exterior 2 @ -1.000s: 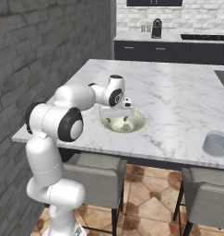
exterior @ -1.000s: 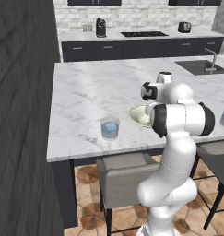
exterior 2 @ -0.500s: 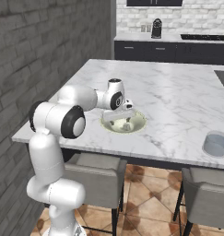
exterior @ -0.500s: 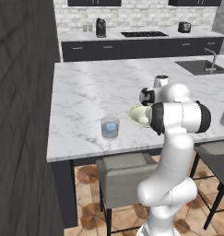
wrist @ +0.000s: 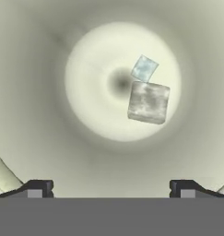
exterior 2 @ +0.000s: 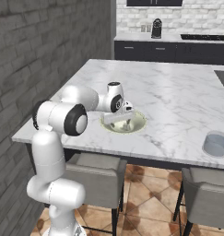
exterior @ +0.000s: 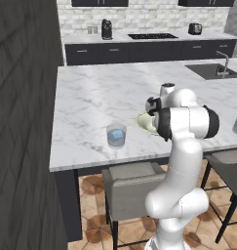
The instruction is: There are four ice cubes in the ice bowl. Place two ice cubes in each glass of water.
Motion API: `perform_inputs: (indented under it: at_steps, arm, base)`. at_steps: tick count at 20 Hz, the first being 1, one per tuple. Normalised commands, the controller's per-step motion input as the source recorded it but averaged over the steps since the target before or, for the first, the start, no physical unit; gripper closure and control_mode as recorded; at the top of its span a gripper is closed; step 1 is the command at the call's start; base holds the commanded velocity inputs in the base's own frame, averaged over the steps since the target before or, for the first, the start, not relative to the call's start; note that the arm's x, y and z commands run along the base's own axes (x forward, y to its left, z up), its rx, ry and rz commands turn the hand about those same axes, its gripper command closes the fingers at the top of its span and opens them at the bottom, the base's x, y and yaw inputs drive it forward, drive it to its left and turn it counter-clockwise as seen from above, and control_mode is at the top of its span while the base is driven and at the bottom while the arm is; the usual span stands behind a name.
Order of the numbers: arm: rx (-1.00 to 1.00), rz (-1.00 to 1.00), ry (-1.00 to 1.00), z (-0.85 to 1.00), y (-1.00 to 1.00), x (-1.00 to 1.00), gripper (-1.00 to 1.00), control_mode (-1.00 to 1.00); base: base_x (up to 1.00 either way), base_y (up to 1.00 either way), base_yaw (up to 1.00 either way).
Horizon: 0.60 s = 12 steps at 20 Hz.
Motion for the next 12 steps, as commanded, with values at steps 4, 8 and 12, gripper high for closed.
perform_inputs:
  at_steps: [4,8,12]
  arm:
    - [0.00,0.00,0.00,-0.20,-0.10,0.13,-1.00,-1.00]
    - [0.00,0.00,0.00,-0.18,-0.19,0.09,-1.00,-1.00]
    - [0.00,0.00,0.00,-0.16,-0.04,0.02,-1.00,-1.00]
  base:
    - [0.00,0.00,0.00]
    - [0.00,0.00,0.00]
    - [0.00,0.00,0.00]
